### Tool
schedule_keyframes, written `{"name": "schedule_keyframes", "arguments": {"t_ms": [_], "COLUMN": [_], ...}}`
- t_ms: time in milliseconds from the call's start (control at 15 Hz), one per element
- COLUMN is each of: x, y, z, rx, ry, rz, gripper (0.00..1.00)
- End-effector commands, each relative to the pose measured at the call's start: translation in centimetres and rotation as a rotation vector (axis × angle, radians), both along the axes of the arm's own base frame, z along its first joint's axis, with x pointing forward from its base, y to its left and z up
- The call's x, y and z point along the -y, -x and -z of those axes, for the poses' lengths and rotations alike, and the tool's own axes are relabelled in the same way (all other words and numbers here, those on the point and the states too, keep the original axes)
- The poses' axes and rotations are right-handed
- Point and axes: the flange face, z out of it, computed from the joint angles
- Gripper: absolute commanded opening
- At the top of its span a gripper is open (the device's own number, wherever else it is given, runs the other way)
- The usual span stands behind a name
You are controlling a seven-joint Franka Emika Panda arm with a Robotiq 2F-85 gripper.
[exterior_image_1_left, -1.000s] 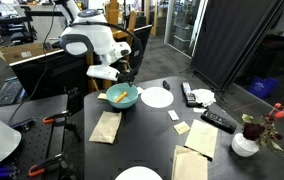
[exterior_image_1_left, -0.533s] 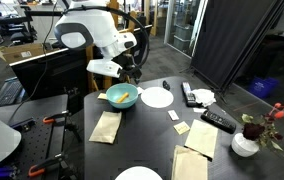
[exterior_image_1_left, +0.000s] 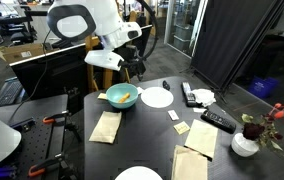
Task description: Pick up the orange marker and put it in the blue bowl
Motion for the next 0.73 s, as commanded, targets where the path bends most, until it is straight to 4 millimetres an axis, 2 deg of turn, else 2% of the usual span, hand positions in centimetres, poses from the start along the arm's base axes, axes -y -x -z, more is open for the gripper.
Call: {"name": "schedule_keyframes", "arguments": {"t_ms": [0, 67, 133, 333, 667], "x": [-0.1, -0.3, -0.3, -0.4, -0.4], "y": [0.9, 1.1, 0.2, 0.4, 0.6], "z": [-2.9, -3.5, -1.9, -3.1, -3.0], "rx": [-0.008, -0.008, -0.003, 0.003, 0.0], "ry": [-0.024, -0.031, -0.013, -0.028, -0.029], "rz": [0.009, 0.006, -0.002, -0.002, -0.002], "gripper": [1.0, 1.0, 1.0, 1.0, 1.0]}}
